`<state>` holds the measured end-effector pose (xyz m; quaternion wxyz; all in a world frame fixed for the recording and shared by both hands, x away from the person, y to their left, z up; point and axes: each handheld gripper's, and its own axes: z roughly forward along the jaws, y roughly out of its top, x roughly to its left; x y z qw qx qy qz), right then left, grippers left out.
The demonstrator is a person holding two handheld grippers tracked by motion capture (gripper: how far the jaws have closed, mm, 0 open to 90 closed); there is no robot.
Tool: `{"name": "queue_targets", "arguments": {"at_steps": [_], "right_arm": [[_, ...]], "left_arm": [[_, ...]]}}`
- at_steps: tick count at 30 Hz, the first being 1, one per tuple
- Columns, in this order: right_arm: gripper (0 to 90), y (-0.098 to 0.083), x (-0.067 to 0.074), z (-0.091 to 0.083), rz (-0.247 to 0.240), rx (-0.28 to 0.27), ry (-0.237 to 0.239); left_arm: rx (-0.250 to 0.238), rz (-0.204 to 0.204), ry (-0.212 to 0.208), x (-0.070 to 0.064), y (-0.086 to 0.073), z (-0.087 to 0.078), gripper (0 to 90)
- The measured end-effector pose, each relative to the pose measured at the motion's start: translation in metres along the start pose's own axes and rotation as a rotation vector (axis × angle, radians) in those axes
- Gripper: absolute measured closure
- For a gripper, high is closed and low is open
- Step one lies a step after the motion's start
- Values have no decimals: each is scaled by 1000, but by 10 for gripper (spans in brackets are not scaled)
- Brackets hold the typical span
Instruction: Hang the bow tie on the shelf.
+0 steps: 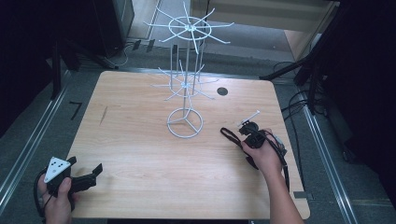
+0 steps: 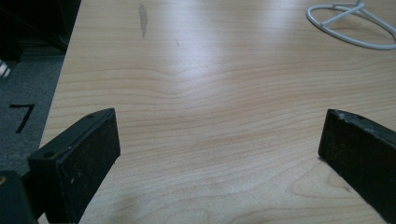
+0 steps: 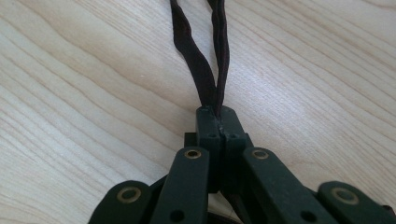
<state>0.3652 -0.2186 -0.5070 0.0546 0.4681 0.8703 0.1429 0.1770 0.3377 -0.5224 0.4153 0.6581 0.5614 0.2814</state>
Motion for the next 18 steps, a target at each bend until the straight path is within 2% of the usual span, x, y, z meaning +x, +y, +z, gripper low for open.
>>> {"name": "queue_targets", "arguments": {"at_steps": [5,8,12,15,18], "right_arm": [[900,-4,-4,-1,16,-20,32],[900,-5,-5,-2,28,-32,25],[900,-5,-4,-11,38,-99,29],[900,-5,-4,-15,35,-125,24],[900,-6,-4,-21,52,-166,25]], "left_arm": [[3,0,-6,0,0,0,0],[-11,-6,-7,1,0,0,0],[-15,-4,-2,1,0,-1,0],[-15,-4,2,0,0,-1,0],[-14,1,3,0,0,-1,0]]}}
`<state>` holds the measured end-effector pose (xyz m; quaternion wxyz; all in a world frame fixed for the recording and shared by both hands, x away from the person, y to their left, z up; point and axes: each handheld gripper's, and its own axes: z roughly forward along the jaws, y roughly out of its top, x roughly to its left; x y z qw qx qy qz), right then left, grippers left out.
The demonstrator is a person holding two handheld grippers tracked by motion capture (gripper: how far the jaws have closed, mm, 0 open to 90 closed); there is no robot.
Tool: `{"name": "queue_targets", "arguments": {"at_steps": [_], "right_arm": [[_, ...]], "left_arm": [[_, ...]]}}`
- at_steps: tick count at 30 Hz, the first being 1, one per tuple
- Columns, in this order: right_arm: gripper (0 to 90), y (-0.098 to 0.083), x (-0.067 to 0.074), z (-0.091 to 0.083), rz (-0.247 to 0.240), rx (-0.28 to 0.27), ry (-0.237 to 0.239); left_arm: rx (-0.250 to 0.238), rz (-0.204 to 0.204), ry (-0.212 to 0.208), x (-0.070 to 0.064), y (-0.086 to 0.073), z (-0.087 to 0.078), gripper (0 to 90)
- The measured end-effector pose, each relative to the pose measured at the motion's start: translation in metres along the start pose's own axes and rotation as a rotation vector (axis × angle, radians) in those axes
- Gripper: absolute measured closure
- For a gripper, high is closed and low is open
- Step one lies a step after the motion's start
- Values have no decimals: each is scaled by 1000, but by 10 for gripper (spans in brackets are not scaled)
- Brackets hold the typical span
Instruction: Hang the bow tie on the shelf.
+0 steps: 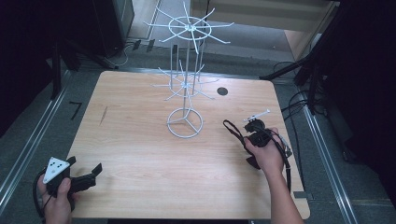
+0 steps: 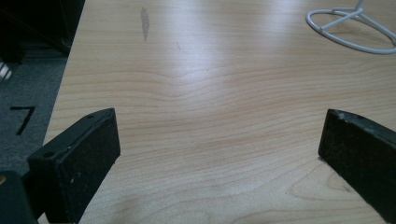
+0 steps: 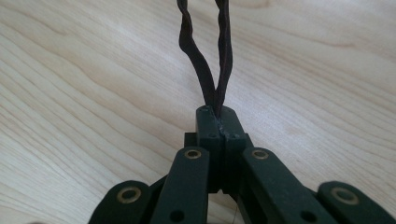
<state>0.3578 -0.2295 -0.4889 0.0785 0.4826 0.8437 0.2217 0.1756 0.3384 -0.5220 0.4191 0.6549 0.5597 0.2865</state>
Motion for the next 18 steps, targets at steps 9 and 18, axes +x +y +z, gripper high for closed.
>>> {"name": "queue_targets", "arguments": {"at_steps": [9,18], "right_arm": [[900,-2,-5,-16,35,-94,20],[900,-1,-7,-26,68,-169,29]], "left_arm": [[0,-1,0,0,0,0,0],[-1,0,0,0,0,0,0]]}}
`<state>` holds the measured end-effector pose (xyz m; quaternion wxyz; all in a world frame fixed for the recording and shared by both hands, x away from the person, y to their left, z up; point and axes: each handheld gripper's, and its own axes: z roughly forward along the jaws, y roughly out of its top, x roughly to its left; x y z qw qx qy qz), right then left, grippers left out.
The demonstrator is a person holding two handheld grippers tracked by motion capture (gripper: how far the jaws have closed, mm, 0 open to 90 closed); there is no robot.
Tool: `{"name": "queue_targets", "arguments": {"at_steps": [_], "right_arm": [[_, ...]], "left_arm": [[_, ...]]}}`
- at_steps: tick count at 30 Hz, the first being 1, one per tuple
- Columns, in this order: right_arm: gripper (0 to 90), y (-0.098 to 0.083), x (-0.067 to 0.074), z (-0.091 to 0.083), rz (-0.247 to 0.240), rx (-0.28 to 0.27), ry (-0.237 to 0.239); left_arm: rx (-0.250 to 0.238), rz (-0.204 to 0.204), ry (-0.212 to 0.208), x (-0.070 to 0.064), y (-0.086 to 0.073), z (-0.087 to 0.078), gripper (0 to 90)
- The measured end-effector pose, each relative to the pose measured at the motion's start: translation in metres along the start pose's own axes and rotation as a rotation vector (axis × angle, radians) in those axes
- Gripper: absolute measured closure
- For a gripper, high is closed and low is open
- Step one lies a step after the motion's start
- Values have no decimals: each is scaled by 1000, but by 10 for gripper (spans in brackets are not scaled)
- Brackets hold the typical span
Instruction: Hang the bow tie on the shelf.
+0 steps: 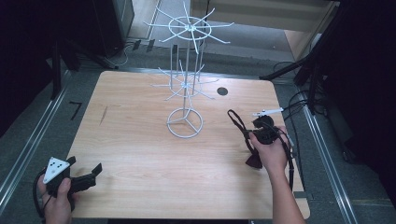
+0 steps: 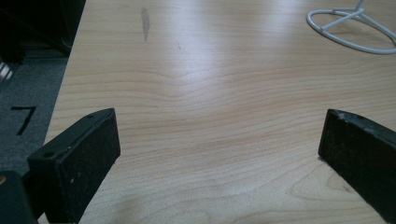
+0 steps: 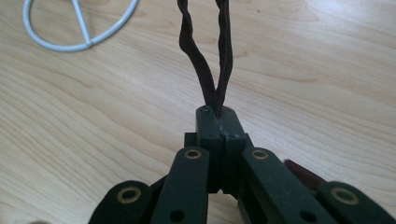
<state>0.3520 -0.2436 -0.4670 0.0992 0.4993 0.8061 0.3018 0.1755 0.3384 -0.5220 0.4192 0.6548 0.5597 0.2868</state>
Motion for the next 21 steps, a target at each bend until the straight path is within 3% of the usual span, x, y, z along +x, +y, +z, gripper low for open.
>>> {"name": "queue_targets", "arguments": {"at_steps": [13,21], "right_arm": [[900,3,1,-13,54,-124,-7],[900,7,7,-20,39,-190,-4]], "left_arm": [[0,0,2,0,0,0,0],[0,-1,3,0,0,0,0]]}}
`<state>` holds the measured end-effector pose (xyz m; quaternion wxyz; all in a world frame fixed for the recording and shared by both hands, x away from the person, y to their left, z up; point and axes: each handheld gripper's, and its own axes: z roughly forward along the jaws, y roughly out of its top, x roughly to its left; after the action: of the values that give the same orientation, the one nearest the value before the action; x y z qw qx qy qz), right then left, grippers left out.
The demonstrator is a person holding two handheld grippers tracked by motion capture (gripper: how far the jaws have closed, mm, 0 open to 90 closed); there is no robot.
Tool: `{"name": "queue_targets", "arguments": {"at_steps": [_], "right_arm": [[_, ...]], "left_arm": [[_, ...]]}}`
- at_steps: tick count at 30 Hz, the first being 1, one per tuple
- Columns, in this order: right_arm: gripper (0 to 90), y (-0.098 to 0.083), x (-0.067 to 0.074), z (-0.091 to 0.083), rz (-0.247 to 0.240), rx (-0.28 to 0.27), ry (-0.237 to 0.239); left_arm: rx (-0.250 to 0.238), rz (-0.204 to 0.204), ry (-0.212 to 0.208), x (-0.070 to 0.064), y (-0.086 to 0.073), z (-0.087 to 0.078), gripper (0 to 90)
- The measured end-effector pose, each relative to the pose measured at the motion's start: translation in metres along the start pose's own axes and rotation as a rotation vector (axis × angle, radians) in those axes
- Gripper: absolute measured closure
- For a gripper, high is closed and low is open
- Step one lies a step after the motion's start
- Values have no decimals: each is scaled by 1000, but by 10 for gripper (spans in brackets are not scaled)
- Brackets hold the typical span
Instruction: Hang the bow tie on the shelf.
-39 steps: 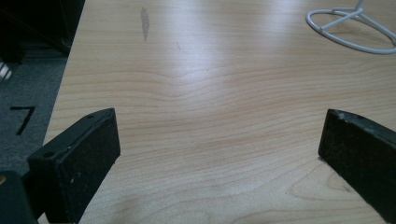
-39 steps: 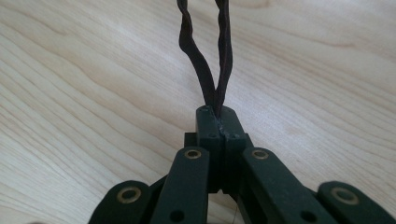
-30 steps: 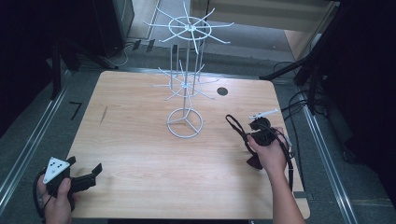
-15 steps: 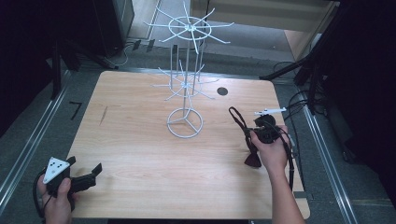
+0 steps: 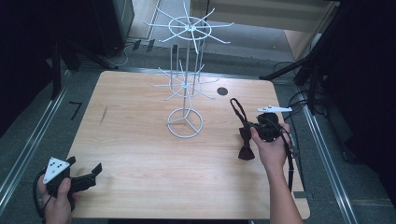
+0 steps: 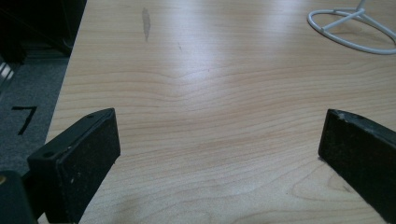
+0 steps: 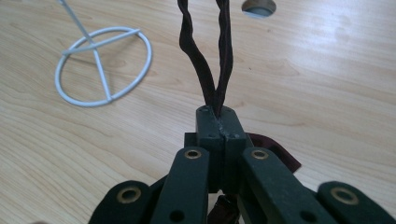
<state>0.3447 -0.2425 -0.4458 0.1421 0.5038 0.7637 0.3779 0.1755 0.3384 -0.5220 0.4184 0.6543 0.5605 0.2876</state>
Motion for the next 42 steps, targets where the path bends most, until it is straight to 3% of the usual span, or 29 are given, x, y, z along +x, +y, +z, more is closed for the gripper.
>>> {"name": "queue_targets", "arguments": {"at_steps": [11,23,42], "right_arm": [[900,8,19,-10,-25,-81,20],[900,10,45,-32,-42,-194,71],[900,13,73,-38,-79,-238,119]], "left_arm": [[-2,-4,3,0,0,0,0],[-1,-3,6,0,0,0,0],[-1,-4,6,0,0,0,0]]}}
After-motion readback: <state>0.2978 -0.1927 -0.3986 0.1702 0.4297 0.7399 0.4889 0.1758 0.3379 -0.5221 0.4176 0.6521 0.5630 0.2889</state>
